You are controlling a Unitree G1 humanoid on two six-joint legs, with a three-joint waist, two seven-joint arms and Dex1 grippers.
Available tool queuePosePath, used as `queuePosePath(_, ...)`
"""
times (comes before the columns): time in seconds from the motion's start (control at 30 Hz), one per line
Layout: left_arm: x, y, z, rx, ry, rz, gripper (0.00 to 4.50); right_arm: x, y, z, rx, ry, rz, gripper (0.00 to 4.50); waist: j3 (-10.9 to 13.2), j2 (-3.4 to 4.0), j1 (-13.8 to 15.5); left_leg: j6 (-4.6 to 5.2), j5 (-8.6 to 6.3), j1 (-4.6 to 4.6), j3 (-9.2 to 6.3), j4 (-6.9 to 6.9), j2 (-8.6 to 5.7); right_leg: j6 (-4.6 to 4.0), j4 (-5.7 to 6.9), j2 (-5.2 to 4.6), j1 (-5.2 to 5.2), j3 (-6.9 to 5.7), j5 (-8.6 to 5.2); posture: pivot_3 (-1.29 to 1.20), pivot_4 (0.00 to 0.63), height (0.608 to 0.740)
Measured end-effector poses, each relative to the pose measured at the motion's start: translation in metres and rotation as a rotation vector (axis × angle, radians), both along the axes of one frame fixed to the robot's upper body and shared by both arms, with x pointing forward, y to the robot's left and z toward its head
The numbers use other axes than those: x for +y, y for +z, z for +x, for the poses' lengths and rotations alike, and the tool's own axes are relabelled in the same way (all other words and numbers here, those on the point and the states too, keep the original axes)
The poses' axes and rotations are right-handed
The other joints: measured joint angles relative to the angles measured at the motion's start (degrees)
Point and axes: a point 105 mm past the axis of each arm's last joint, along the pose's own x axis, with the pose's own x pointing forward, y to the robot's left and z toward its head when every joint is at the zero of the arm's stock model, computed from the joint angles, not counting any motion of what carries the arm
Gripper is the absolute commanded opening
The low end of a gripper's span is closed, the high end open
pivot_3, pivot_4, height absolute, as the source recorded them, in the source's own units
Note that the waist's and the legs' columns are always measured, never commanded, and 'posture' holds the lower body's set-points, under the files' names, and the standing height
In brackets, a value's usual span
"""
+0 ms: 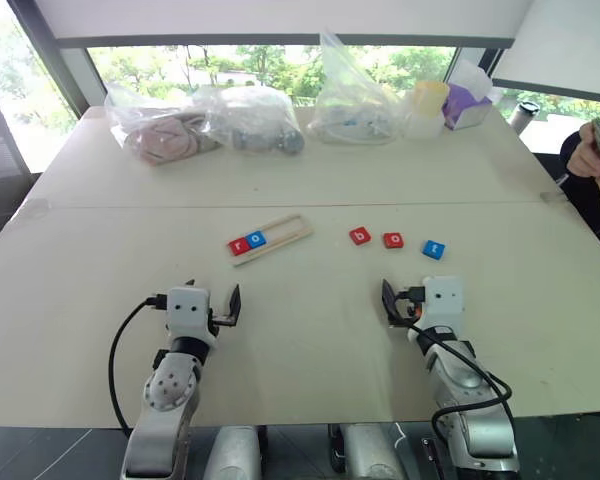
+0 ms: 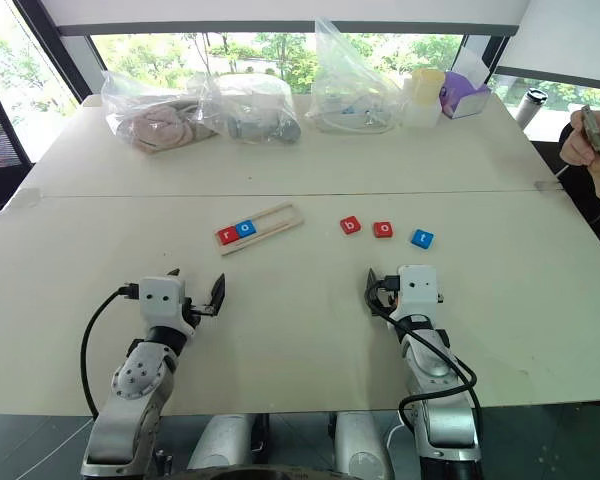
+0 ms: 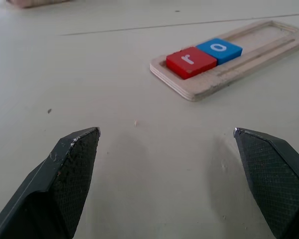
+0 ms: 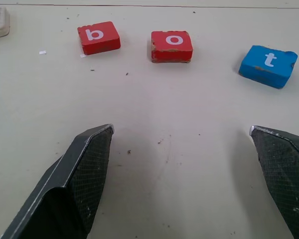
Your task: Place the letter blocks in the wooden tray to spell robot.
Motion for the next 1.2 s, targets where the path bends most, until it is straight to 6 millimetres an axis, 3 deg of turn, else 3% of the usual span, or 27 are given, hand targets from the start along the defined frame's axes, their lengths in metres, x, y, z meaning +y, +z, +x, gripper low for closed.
queuePosePath(0.23, -0.003, 0.002, 0.001, -0.002, -0.047, 0.017, 4.5, 0.009, 0.006, 0.006, -0.034, 0.095, -0.04, 4.45, 0.0, 0.0, 0.0, 0.01, 0.0, -0.01, 0.01, -0.03, -0.01, -0.07, 0.0, 0.01, -0.01, 0.0, 0.04, 0.0, 0.15, 0.74)
queuePosePath(0.37, 0.002, 0.005, 0.001, -0.002, -0.118, 0.053, 4.5, 0.017, 0.02, 0.012, -0.086, 0.23, -0.11, 4.45, 0.0, 0.0, 0.0, 0.01, 0.01, -0.01, 0.01, -0.02, -0.01, -0.07, 0.01, 0.04, -0.01, 0.0, 0.05, 0.0, 0.15, 0.74)
queuePosePath(0.57, 0.013, 0.035, 0.013, -0.036, -0.372, 0.142, 4.5, 0.034, 0.038, 0.013, -0.07, 0.563, -0.158, 4.45, 0.0, 0.0, 0.2, 0.01, 0.01, 0.03, -0.01, 0.03, -0.01, -0.1, 0.02, 0.03, 0.05, -0.01, 0.06, 0.0, 0.15, 0.74)
queuePosePath(0.7, 0.026, 0.045, 0.027, -0.001, -0.52, 0.195, 4.5, 0.038, 0.045, 0.006, -0.008, 0.744, -0.166, 4.45, 0.0, 0.0, 0.2, 0.02, 0.01, 0.02, 0.03, 0.01, -0.02, -0.1, 0.01, 0.04, 0.04, -0.01, 0.06, 0.0, 0.15, 0.74)
queuePosePath(0.9, 0.051, 0.057, 0.059, 0.11, -0.692, 0.242, 4.5, 0.039, 0.06, 0.004, -0.005, 0.844, -0.198, 4.45, 0.0, -0.07, 0.2, 0.03, 0.02, 0.05, 0.0, 0.02, -0.01, -0.09, 0.07, 0.11, 0.06, -0.05, 0.06, 0.0, 0.15, 0.74)
queuePosePath(1.2, 0.046, 0.044, 0.091, 0.224, -0.912, 0.295, 4.5, 0.046, 0.062, -0.005, -0.004, 0.842, -0.192, 4.45, 0.0, -0.07, 0.3, 0.04, 0.03, -0.11, 0.06, 0.05, -0.04, 0.0, 0.05, 0.09, 0.02, -0.03, 0.03, 0.0, 0.15, 0.74)
